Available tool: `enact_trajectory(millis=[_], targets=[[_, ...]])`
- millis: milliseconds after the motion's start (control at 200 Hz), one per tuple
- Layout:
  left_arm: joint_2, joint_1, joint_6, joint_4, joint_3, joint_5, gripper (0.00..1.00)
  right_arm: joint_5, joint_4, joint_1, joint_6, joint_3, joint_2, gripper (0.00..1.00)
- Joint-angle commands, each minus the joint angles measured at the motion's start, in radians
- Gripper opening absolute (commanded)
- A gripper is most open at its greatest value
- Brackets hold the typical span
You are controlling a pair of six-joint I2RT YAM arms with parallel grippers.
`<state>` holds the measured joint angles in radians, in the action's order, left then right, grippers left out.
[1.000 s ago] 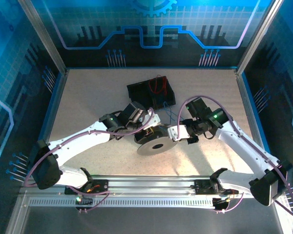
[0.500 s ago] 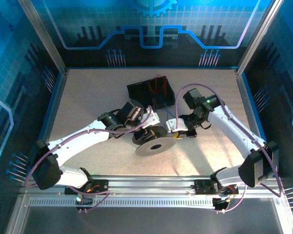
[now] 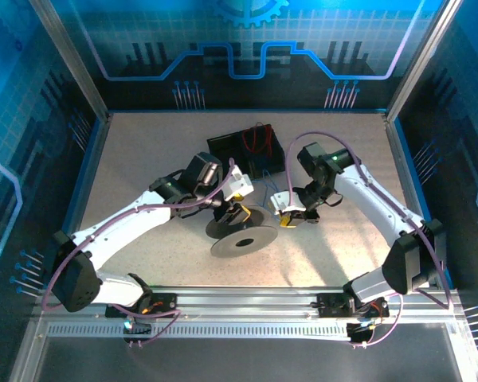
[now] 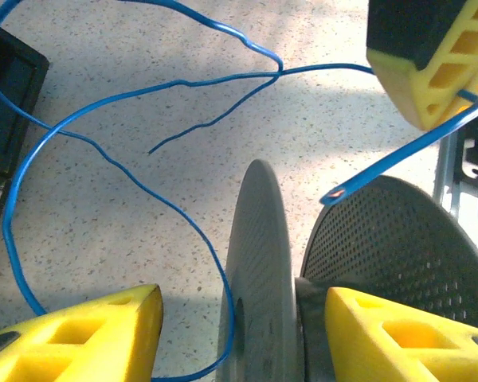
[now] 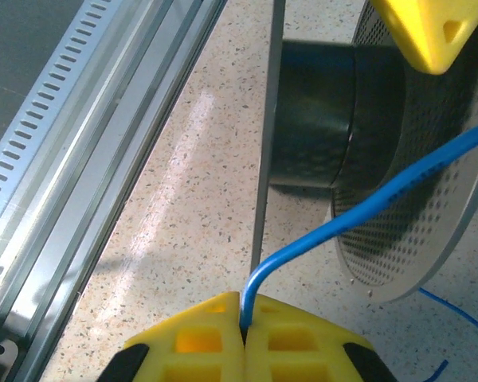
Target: Wrap the cables
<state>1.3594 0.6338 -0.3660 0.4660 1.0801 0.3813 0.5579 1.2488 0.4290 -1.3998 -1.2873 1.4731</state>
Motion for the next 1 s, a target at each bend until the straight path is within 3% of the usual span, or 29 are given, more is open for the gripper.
enact_trajectory(millis=[0, 180, 285, 580, 640, 771, 886, 996], targets=[[-0.02, -0.011, 0.007, -0.012, 0.008, 0.055, 0.56, 0.021, 0.027, 0.006, -0.017, 0.011, 0.02, 0.0], [-0.053, -0.02, 0.019, -0.055, -0.04, 0.042, 0.56, -0.041, -0.001, 0.017, 0.039, 0.022, 0.051, 0.0], [-0.019, -0.022, 0.033, -0.018, -0.025, 0.005, 0.49, -0.085, -0.07, 0.019, 0.141, 0.028, 0.043, 0.0], [-0.013, -0.018, 0.191, -0.018, -0.009, -0.016, 0.13, -0.135, -0.337, 0.005, 0.598, 0.098, -0.108, 0.0], [-0.028, -0.008, 0.261, -0.041, -0.007, -0.087, 0.0, -0.144, -0.374, 0.005, 0.703, 0.113, -0.143, 0.0], [-0.063, 0.047, 0.405, -0.1, -0.002, -0.275, 0.0, -0.23, -0.479, 0.004, 0.936, 0.169, -0.213, 0.0], [-0.057, 0.108, 0.543, -0.097, 0.027, -0.452, 0.0, -0.267, -0.546, 0.027, 1.032, 0.244, -0.272, 0.0], [-0.031, 0.172, 0.638, -0.041, 0.057, -0.693, 0.0, -0.354, -0.612, 0.051, 1.116, 0.313, -0.331, 0.0]])
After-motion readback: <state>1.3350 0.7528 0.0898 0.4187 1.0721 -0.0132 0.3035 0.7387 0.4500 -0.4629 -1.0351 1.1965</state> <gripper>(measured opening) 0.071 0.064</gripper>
